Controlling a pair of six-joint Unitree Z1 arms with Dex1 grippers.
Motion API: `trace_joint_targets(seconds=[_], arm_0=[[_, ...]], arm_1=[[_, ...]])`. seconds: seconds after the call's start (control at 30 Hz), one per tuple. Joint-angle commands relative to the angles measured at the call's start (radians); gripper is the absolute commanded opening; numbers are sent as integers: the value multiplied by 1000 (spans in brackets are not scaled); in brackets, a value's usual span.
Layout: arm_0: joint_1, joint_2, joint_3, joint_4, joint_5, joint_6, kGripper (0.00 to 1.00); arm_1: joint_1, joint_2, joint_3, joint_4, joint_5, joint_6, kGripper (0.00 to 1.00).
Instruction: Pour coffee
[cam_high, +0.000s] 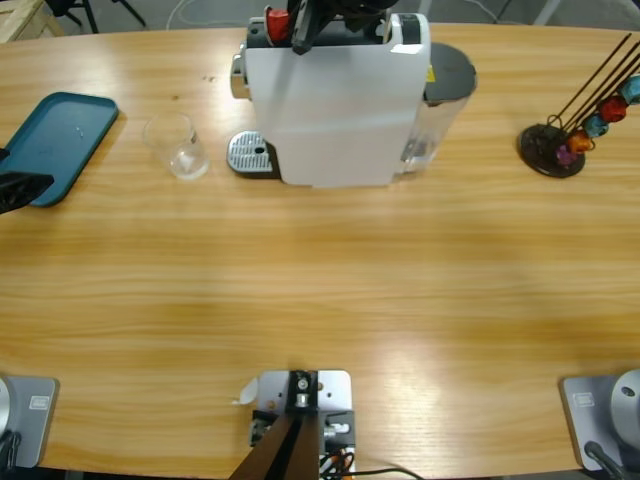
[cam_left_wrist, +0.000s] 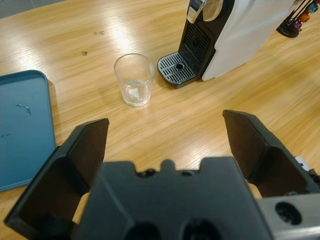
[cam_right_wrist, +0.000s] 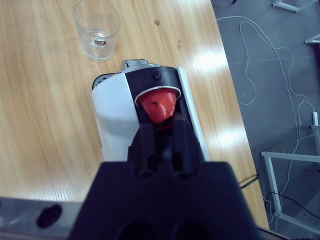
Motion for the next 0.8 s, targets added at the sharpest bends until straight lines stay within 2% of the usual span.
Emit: trace_joint_targets(seconds=[0.03, 0.07, 0.23, 0.3, 0.37, 0.43, 0.53, 0.6, 0.63, 0.73, 0.8], arm_0=[[-7, -9, 34, -11, -14, 10, 1000], [-7, -8, 34, -11, -14, 10, 1000], [-7, -9, 34, -11, -14, 10, 1000], [-7, -9, 34, -11, -14, 10, 1000], [-7, -8, 34, -11, -14, 11, 1000], [-7, -6, 34, -11, -14, 14, 1000], [-7, -3, 34, -11, -17, 17, 999], [-7, 6, 31, -11, -29, 21, 948], [-7, 8, 31, -11, -32, 21, 941], [-7, 6, 32, -11, -33, 22, 944], [-7, 8, 32, -11, -36, 22, 945]], arm_1=[[-14, 61, 24, -6, -15, 14, 250], [-14, 66, 18, -3, -19, 20, 380], [-14, 71, 13, -3, -19, 34, 670], [-14, 68, 16, -5, -13, 34, 847], [-14, 64, 16, -5, -13, 34, 958], [-14, 50, 14, -5, -15, 34, 1000], [3, -15, 3, -13, -15, 37, 1000], [37, -71, -4, -10, -14, 52, 968], [50, -105, -4, 4, -13, 64, 888], [67, -205, -7, 92, -15, 83, 552], [67, -287, -1, 159, -22, 85, 270]])
